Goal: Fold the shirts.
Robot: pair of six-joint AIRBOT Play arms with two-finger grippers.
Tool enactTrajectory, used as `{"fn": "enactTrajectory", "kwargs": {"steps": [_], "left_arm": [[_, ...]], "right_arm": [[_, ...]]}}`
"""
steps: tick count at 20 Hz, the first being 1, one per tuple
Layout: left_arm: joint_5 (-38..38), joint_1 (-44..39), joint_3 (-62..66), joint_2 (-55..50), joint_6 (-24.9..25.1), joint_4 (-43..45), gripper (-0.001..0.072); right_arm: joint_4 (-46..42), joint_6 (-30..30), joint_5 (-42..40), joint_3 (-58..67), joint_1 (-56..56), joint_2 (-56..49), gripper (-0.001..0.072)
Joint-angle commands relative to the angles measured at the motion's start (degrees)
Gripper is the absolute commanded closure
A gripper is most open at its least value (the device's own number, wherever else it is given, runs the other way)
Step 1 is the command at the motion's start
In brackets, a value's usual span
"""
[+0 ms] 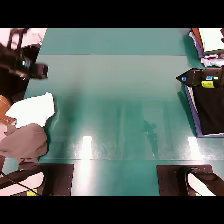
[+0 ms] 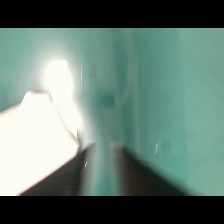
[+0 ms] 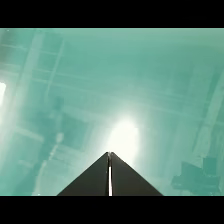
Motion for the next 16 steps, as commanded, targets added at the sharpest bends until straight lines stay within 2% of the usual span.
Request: {"fn": "enactTrajectory", "kwargs": {"steps": [1, 5, 8, 9, 10, 11, 16], "left_arm": [[0.7, 6.0, -13.3, 0.6, 0.1, 2.4, 0.0083], [8.8, 8.5, -26.5, 0.5, -0.8, 3.5, 0.0103], [10.7, 8.5, -29.2, 0.4, -2.8, 3.5, 0.0105], [10.5, 8.5, -29.0, 0.5, -2.9, 3.5, 0.0259], [10.2, 8.5, -28.5, 0.9, -2.4, 3.5, 0.0636], [10.1, 8.5, -27.7, 1.6, -2.4, 3.5, 0.0685], [8.5, 7.0, -12.8, 12.3, -2.5, 2.9, 0.0687]], "right_arm": [[0.0, 0.0, 0.0, 0.0, 0.1, 0.0, 0.0692], [0.0, 0.0, -0.1, 0.0, 0.1, 0.0, 0.0692], [0.0, 0.0, -1.0, 0.0, 0.1, -0.1, 0.0692], [0.0, 0.0, -1.4, 0.0, 0.1, -0.1, 0.0692], [0.0, 0.0, -1.8, 0.0, 0.1, -0.1, 0.0692], [0.1, 0.0, -2.1, 0.0, 0.1, -0.1, 0.0692], [0.4, 0.0, -2.3, 3.8, 0.1, 0.0, 0.0692]]}}
